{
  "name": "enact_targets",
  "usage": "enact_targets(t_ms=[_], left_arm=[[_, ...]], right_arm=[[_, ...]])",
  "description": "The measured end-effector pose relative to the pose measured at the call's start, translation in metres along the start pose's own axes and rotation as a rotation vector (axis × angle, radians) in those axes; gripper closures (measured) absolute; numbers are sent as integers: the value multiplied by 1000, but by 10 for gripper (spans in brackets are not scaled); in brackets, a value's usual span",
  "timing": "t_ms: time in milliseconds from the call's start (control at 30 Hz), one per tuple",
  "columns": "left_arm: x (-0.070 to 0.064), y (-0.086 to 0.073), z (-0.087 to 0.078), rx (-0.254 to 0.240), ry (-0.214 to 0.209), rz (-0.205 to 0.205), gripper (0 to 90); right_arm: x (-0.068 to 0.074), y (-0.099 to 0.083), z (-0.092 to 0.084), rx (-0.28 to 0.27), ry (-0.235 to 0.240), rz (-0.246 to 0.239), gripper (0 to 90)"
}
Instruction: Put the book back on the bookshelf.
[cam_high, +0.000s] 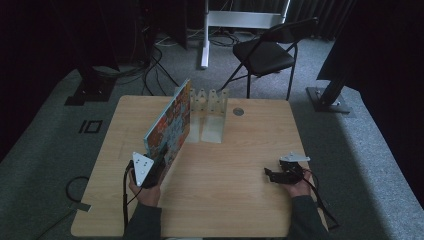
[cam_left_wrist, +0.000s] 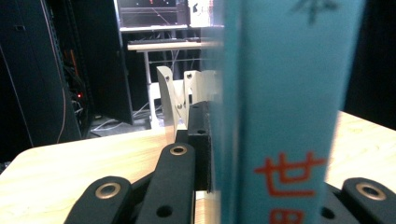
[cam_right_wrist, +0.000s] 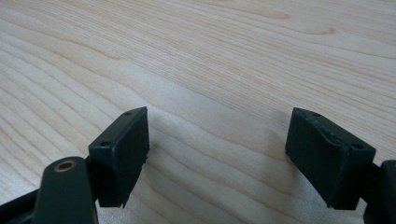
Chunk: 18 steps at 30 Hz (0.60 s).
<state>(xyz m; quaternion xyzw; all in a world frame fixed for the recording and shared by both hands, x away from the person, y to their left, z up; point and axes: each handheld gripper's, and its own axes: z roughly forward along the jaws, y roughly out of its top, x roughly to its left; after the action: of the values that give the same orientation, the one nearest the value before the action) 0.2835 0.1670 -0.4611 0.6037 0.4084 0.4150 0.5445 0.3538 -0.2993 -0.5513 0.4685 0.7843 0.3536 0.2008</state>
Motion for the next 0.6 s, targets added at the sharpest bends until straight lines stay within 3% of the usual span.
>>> enact_targets(t_ms=[400, 600], left_arm=[[-4, 1, 11, 8, 17, 14, 810], [-5, 1, 15, 4, 28, -1, 810]], right_arm=[[-1, 0, 0, -2, 4, 2, 214], [-1, 0, 0, -2, 4, 3, 214]])
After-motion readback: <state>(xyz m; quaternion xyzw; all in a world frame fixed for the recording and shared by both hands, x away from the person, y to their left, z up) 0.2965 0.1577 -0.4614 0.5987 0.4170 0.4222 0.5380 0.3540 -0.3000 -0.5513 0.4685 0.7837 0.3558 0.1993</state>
